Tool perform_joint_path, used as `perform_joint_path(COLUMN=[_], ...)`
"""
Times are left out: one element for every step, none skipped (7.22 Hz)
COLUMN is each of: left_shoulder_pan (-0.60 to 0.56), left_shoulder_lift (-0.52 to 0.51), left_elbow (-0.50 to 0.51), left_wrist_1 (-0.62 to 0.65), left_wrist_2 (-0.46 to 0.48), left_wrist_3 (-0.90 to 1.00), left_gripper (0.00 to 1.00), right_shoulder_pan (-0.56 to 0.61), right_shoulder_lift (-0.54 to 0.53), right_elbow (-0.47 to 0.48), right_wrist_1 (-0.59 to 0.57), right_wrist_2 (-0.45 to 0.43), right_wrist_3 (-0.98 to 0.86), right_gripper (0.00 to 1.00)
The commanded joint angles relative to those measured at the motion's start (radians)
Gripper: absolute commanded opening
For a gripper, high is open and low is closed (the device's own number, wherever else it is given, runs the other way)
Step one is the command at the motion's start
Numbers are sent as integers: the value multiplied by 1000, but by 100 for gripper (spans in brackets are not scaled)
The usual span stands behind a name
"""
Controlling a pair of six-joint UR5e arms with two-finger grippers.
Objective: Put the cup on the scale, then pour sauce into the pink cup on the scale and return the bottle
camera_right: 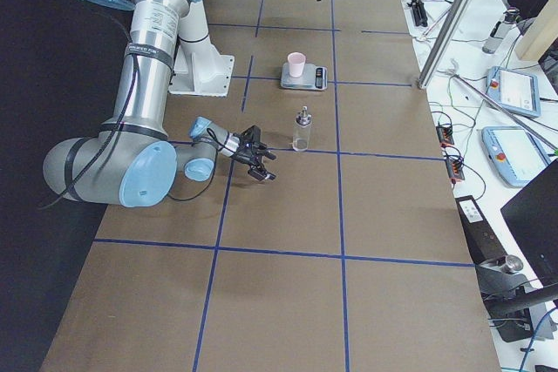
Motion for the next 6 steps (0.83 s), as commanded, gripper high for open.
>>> perform_joint_path(left_shoulder_pan=[-10,-24,-38,-44,-64,-95], left_shoulder_lift=[5,10,13,46,63,101], left_elbow=[17,18,29,32,34,35], left_wrist_1=[0,0,0,-3,-18,-41], left_wrist_2=[0,0,-1,-3,-4,-7], left_wrist_3=[72,112,150,188,222,277], left_gripper=[73,73,73,73,73,73], right_shoulder_pan=[84,168,272,413,581,762], right_shoulder_lift=[0,2,12,20,49,77], right_elbow=[-131,-220,-268,-272,-272,-273], right_wrist_1=[243,375,443,461,459,435], right_wrist_2=[75,165,294,447,641,851], right_wrist_3=[-131,-208,-276,-375,-475,-564], right_gripper=[100,100,100,100,100,100])
